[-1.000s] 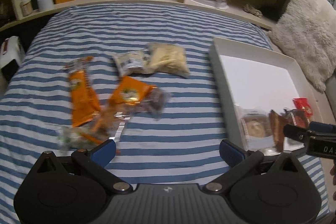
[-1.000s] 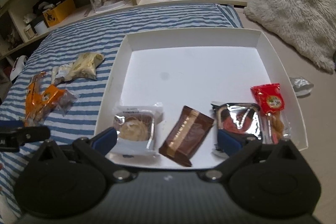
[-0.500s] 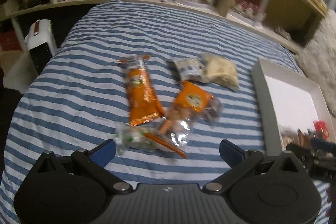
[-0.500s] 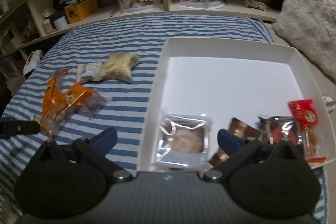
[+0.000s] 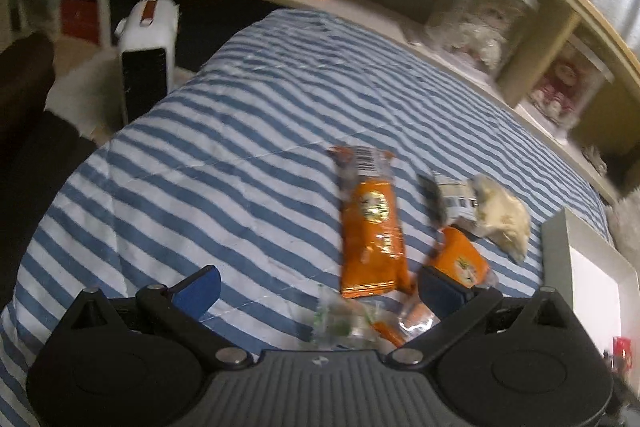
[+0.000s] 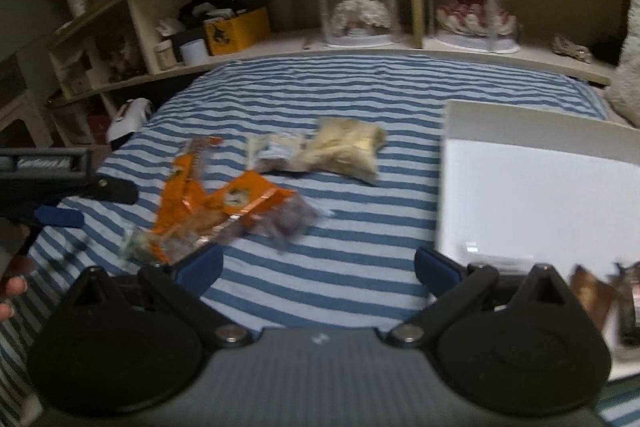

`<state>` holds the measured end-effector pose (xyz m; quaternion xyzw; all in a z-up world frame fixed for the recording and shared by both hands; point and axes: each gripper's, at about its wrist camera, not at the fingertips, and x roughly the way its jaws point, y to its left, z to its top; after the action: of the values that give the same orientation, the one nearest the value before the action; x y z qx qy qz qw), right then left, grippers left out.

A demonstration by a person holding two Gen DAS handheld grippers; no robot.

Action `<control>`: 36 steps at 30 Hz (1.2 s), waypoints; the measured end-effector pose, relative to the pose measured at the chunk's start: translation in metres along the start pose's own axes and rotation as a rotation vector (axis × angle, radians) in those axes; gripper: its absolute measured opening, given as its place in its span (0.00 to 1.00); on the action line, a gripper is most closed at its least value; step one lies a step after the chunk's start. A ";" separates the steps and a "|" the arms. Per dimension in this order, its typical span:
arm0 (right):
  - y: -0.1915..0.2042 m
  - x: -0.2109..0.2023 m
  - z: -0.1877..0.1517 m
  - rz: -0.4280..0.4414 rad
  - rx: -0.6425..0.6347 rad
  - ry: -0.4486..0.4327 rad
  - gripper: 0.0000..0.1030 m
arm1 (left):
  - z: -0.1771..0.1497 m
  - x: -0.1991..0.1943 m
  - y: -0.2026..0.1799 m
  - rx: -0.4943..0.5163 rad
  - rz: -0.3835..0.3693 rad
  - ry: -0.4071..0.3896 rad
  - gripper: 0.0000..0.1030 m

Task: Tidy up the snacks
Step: 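Move both open tools over the orange snack packets on the bed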

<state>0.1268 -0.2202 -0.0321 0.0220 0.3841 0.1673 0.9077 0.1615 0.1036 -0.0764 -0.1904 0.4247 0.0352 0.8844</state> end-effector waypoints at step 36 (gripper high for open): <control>0.027 0.014 -0.004 0.143 0.058 0.134 0.53 | 0.013 0.061 -0.035 0.049 0.045 -0.020 1.00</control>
<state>0.1257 -0.1906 -0.0401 0.0645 0.4461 0.2214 0.8648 0.2176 0.0697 -0.1052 -0.1586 0.4206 0.0467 0.8920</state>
